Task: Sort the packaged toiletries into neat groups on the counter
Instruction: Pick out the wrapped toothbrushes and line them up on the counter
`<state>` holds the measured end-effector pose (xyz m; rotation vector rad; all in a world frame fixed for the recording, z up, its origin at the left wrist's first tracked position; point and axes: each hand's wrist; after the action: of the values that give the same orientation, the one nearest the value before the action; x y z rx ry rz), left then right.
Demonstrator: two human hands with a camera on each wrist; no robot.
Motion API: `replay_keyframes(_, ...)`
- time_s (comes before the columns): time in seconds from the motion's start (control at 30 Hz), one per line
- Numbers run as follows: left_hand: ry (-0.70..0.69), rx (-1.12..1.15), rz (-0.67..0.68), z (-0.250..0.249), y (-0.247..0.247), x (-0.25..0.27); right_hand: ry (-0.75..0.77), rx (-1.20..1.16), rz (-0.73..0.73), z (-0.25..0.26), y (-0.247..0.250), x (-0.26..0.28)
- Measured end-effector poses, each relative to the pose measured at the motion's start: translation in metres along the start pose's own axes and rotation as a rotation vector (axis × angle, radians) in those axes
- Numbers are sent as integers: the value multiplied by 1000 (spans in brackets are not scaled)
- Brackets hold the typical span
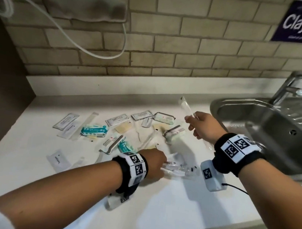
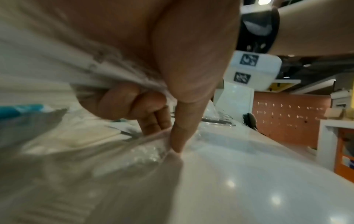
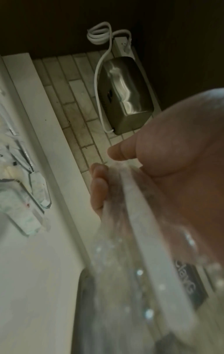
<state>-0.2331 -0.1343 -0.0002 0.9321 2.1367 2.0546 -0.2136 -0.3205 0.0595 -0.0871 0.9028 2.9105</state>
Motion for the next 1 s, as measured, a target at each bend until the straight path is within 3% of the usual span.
replay_keyframes(0.2,101,281,22,42,38,16,-131,-13,48,-19,-10,-1)
replay_keyframes(0.4,276,716,-182,81,67,27,-213,132,303,-7,-66,-19)
replay_keyframes(0.53,319,786,-251,89,68,28,-205,196,413,-1,-108,-32)
replay_keyframes(0.87,389,978,-206,106,41,32,-109,242,405,-8,-123,-64)
replay_keyframes(1.0,385,1111,-207,98,42,20,-30,34,333,11,-106,-71)
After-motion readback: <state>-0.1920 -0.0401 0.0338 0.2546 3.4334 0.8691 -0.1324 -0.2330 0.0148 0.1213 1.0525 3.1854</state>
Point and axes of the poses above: each hand's wrist, its own x-axis away from the middle knuckle, its own y-axis out of the back of the hand, z = x × y, and after that the axes turned 11 degrees about y, right-handed
